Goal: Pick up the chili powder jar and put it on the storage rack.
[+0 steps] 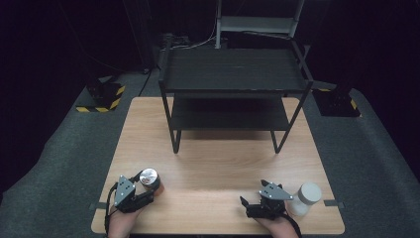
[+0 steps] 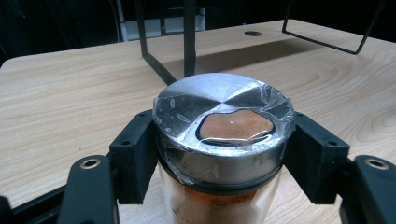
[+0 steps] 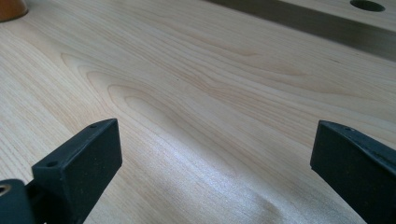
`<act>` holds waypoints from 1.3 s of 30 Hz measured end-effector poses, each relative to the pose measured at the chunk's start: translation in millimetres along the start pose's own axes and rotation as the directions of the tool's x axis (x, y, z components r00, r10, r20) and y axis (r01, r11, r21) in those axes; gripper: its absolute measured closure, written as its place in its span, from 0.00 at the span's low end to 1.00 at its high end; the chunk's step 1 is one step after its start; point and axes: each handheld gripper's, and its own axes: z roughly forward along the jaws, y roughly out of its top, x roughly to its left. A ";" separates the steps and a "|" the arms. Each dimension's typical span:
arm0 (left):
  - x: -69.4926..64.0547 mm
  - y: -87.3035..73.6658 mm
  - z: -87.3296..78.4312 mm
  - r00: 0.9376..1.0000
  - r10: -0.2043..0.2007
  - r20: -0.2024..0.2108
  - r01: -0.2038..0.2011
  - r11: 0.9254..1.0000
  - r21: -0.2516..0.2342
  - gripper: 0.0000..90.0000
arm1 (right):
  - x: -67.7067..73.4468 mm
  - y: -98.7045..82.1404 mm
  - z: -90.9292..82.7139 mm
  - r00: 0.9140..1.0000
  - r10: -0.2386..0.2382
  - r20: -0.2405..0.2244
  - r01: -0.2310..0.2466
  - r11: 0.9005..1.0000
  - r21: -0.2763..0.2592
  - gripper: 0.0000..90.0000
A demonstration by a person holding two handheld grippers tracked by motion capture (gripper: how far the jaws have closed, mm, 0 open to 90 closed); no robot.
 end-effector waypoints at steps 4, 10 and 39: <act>-1.1 -0.1 -0.1 1.000 0.001 -0.003 -0.001 1.000 -0.002 0.36 | 0.6 0.4 0.1 1.000 -0.004 0.000 0.004 1.000 0.002 0.02; 0.3 -1.8 -0.8 1.000 -0.015 0.005 0.015 1.000 -0.010 0.37 | 0.0 0.2 0.0 1.000 -0.002 -0.003 0.002 1.000 0.001 0.02; -17.8 33.2 -25.0 0.999 0.032 0.032 -0.028 0.993 -0.118 0.37 | 0.5 3.8 1.1 1.000 0.001 0.002 -0.001 1.000 0.025 0.02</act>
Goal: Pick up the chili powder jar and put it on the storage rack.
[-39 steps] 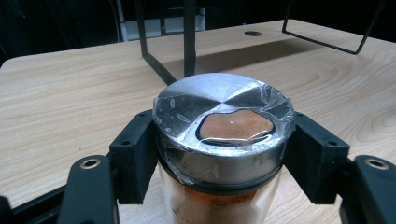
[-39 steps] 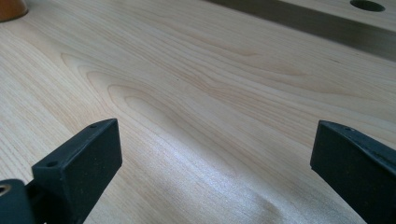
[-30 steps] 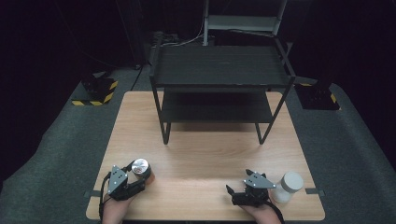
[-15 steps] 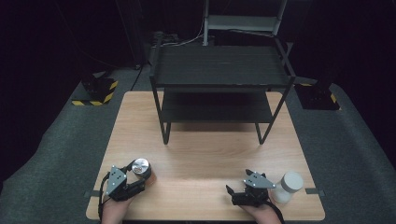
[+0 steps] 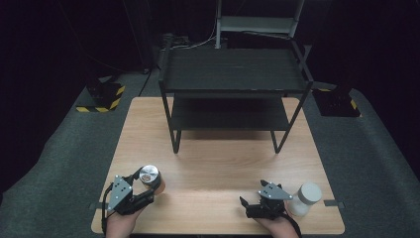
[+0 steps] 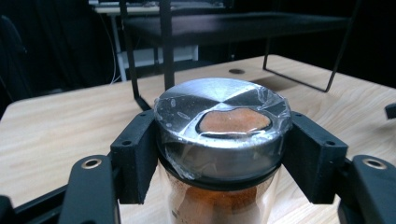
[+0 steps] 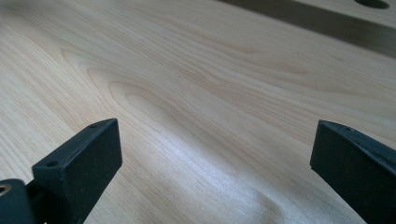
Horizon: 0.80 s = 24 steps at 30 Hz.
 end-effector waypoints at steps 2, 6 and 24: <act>-0.9 7.6 -0.7 1.000 0.018 0.007 -0.018 1.000 -0.007 0.37 | 1.1 1.2 0.3 1.000 -0.006 0.004 0.006 1.000 0.008 0.02; -4.6 26.2 -1.5 0.999 0.035 0.023 -0.034 0.998 -0.047 0.37 | -0.1 0.7 0.1 1.000 -0.002 -0.001 0.002 1.000 0.005 0.02; -5.5 81.7 15.8 0.998 0.037 0.059 -0.028 0.989 -0.143 0.37 | -1.1 -0.5 -0.4 1.000 -0.006 -0.009 0.006 1.000 -0.002 0.02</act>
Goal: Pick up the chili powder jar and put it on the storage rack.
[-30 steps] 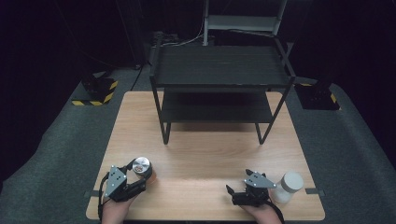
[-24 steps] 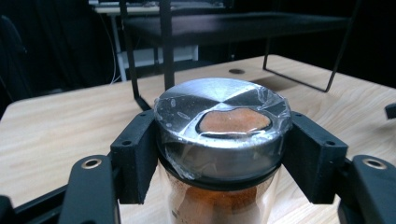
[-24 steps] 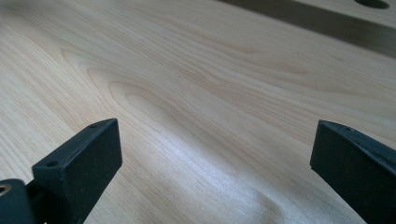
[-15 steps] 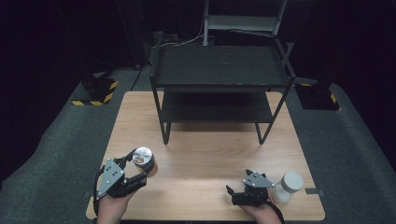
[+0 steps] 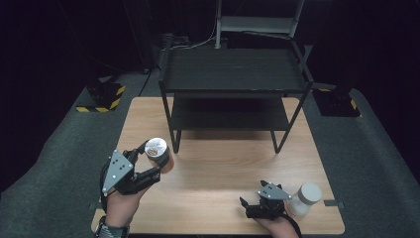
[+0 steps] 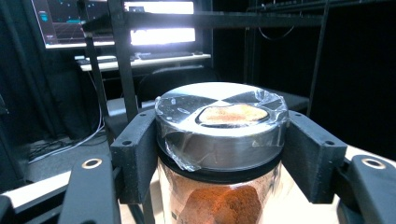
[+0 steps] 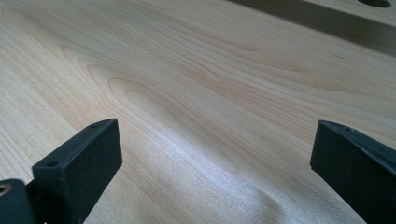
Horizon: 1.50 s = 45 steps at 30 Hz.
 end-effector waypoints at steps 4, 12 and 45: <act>1.3 8.8 5.2 1.000 0.006 -0.005 -0.006 1.000 -0.010 0.37 | -0.9 -0.4 -0.1 1.000 0.004 -0.002 -0.004 1.000 -0.002 0.02; 0.1 26.4 13.6 0.999 0.036 -0.015 -0.036 0.999 -0.033 0.37 | -1.4 -0.2 0.0 1.000 0.004 -0.005 -0.004 1.000 -0.001 0.02; 12.1 103.4 62.4 0.999 0.041 -0.014 -0.042 0.994 -0.100 0.37 | -4.2 -1.5 -0.4 1.000 0.016 -0.013 -0.016 1.000 -0.008 0.02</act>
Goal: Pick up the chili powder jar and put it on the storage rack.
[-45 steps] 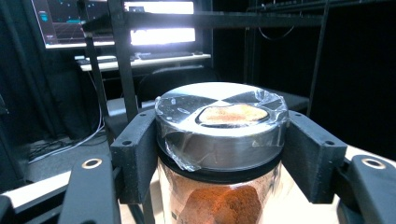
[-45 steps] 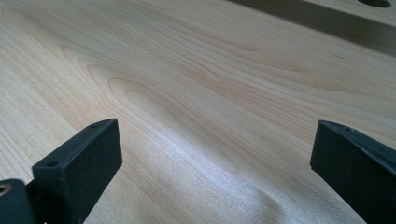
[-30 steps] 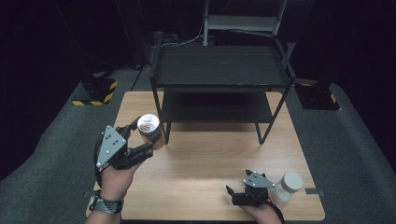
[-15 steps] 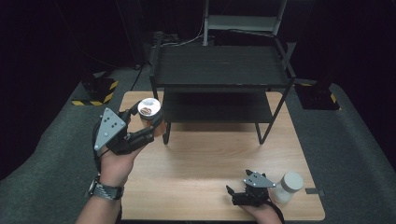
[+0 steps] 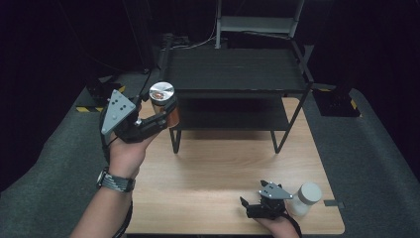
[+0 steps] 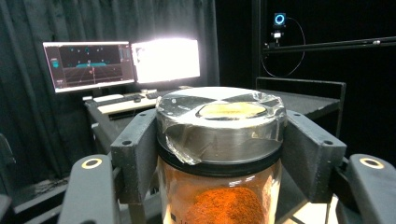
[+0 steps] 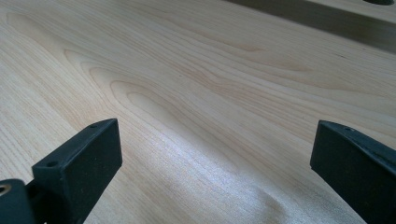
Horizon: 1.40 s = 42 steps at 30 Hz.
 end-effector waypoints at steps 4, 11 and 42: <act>-1.2 7.0 11.5 1.000 -0.002 0.003 0.002 1.000 -0.009 0.37 | -0.3 -0.2 -0.1 1.000 0.002 -0.001 -0.002 1.000 -0.001 0.02; -1.8 16.3 32.9 1.000 -0.020 0.005 0.020 0.999 -0.029 0.37 | -0.5 -0.4 -0.2 1.000 0.002 -0.002 -0.002 1.000 -0.002 0.02; -6.0 30.5 120.9 0.997 -0.055 -0.050 0.054 0.998 -0.023 0.38 | -2.5 -2.7 -1.2 1.000 0.014 -0.010 -0.014 1.000 -0.015 0.02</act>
